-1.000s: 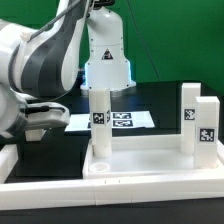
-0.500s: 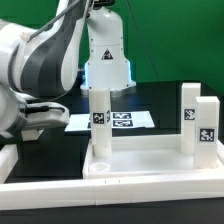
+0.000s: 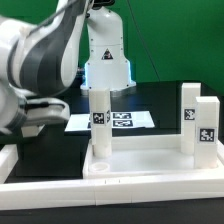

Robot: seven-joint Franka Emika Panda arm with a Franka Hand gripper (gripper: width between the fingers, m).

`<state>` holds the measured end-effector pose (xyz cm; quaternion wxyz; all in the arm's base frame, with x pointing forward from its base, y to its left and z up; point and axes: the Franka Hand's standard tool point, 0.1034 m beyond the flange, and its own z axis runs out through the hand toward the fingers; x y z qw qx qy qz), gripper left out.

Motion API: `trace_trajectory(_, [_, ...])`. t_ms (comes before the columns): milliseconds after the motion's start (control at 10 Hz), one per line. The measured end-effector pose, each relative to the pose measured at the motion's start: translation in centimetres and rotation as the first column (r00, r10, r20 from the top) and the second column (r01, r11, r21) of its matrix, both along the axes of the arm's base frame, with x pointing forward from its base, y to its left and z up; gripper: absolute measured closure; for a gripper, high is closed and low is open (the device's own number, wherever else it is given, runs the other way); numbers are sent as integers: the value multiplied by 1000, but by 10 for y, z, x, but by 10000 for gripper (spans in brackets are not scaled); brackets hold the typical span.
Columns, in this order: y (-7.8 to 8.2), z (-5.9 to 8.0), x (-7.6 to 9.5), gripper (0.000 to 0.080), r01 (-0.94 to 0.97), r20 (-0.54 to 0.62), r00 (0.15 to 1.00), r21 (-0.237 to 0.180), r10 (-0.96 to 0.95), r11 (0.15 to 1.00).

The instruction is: Assemble desk

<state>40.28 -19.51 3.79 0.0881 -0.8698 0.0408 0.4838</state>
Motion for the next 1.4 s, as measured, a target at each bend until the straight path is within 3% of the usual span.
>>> trace_trajectory(100, [0,30,14,511,24,11,1000,1,-24,1000])
trace_trajectory(300, [9,67,32,511,51,67,997,-39,-49,998])
trace_trajectory(400, [10,74,27,511,60,78,995,-31,-58,998])
trace_trajectory(500, [6,67,28,511,61,101,993,-40,-57,997])
trace_trajectory(700, [3,68,42,511,49,239,970,-67,-32,997])
trace_trajectory(800, [9,74,51,511,47,278,960,-88,-20,995])
trace_trajectory(1000, [26,109,96,511,27,415,909,-117,25,993])
trace_trajectory(1100, [27,125,108,511,14,457,888,-125,45,992])
trace_trajectory(1400, [20,120,116,511,42,625,778,-160,68,986])
